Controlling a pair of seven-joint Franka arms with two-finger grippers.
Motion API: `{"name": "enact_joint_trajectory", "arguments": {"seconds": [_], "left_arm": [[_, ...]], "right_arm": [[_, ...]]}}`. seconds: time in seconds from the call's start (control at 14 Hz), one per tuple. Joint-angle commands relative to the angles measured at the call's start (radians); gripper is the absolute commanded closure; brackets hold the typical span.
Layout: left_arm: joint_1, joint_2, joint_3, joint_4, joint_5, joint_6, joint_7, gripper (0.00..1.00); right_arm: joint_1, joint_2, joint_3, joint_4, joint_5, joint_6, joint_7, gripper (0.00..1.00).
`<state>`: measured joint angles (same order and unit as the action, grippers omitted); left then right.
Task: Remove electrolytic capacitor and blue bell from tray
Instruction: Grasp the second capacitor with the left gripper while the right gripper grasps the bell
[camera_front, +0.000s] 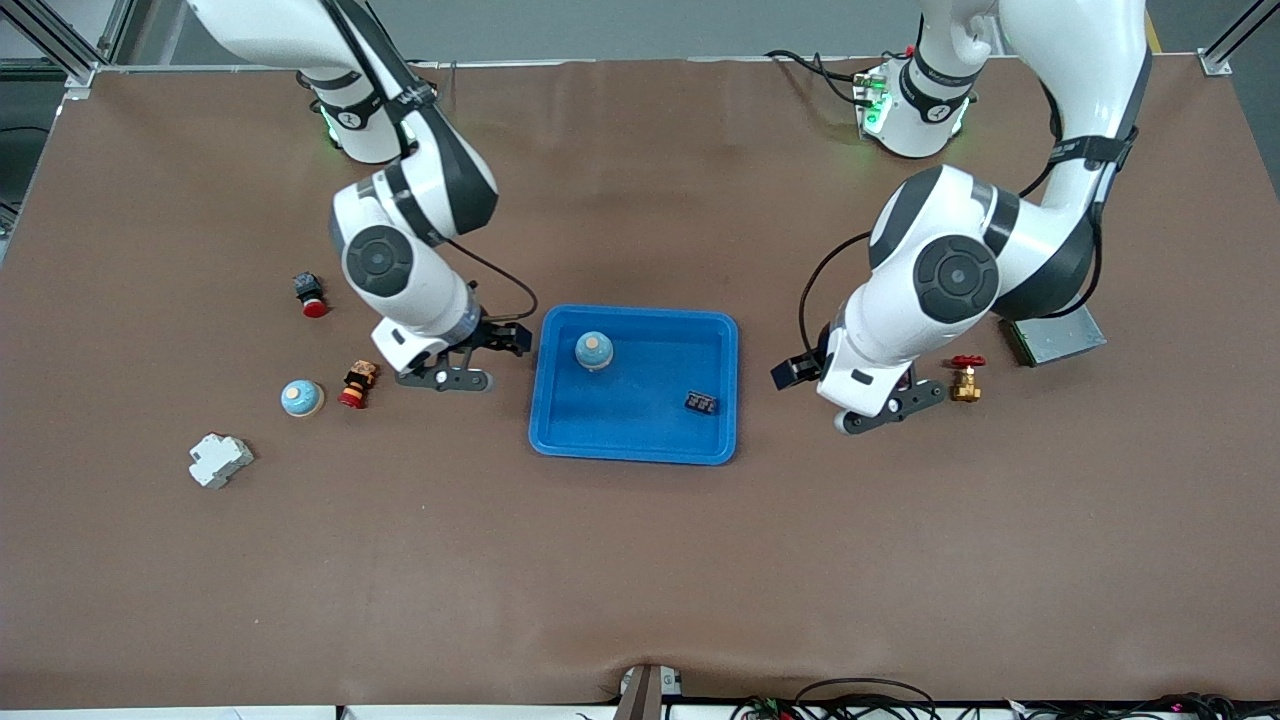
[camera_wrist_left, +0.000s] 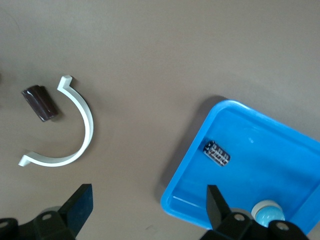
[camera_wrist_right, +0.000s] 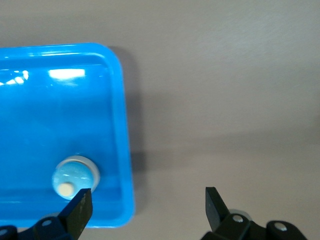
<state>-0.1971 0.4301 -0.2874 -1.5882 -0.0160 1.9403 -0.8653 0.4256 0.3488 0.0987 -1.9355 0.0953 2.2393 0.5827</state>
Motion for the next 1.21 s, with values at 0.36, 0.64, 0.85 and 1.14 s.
{"name": "enact_joint_trajectory", "arguments": {"seconds": [0.36, 0.64, 0.85, 1.14], "left_arm": [[-0.063, 0.113, -0.001, 0.013, -0.021, 0.130, -0.369, 0.12], [-0.119, 0.179, 0.001, 0.013, -0.013, 0.210, -0.492, 0.25], [-0.177, 0.225, 0.014, 0.014, -0.007, 0.279, -0.578, 0.31], [-0.203, 0.271, 0.022, 0.020, 0.011, 0.342, -0.665, 0.35]], "right_arm": [[0.133, 0.174, -0.011, 0.101, 0.009, 0.108, 0.189, 0.00], [0.162, 0.219, -0.013, 0.128, 0.004, 0.134, 0.227, 0.00], [0.165, 0.245, -0.011, 0.145, 0.000, 0.140, 0.229, 0.00], [0.177, 0.288, -0.013, 0.181, -0.002, 0.140, 0.229, 0.00]]}}
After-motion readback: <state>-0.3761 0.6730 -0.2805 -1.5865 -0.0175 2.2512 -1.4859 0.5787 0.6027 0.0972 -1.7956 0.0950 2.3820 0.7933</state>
